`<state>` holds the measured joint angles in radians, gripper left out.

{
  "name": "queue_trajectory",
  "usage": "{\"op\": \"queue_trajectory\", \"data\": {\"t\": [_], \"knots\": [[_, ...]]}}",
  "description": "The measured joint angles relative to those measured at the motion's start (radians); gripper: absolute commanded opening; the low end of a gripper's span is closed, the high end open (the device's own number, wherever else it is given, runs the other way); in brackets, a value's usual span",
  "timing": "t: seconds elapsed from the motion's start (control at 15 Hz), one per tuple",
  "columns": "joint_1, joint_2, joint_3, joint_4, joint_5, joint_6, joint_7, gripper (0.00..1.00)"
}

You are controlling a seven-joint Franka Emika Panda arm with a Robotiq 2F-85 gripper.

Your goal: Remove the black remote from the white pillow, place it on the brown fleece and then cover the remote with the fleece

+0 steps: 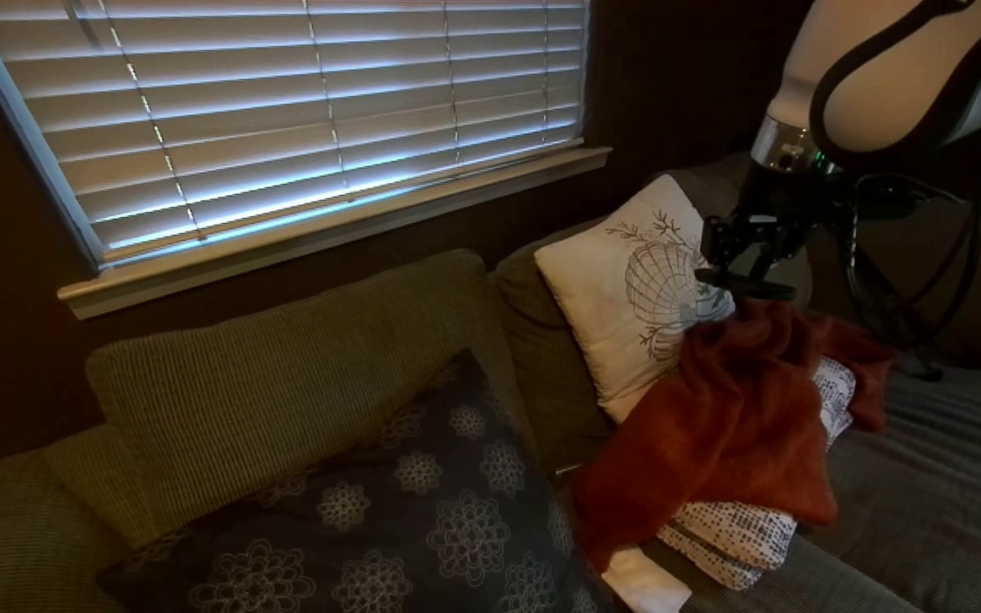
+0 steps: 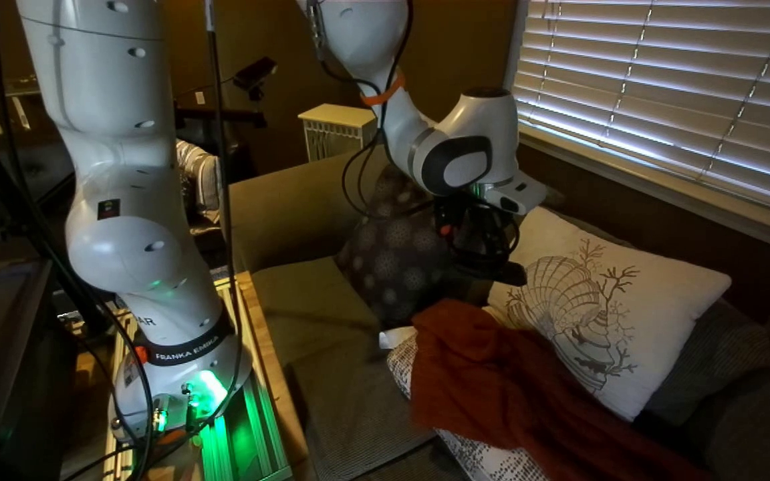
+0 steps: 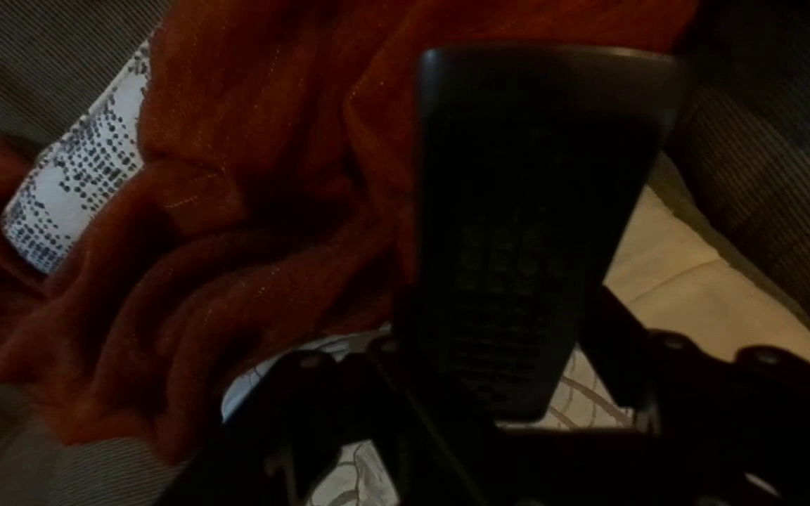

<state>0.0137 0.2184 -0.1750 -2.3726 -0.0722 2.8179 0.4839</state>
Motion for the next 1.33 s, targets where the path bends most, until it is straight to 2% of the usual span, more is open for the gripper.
{"op": "queue_trajectory", "data": {"t": [0.47,0.8,1.07,1.33], "knots": [[0.008,0.003,-0.042,-0.074,-0.03,0.021,0.001,0.34],[-0.007,0.024,-0.049,-0.094,-0.038,0.065,-0.085,0.34],[-0.045,0.056,-0.026,-0.094,0.001,0.093,-0.183,0.34],[-0.116,0.1,0.035,-0.078,0.092,0.12,-0.303,0.34]]}}
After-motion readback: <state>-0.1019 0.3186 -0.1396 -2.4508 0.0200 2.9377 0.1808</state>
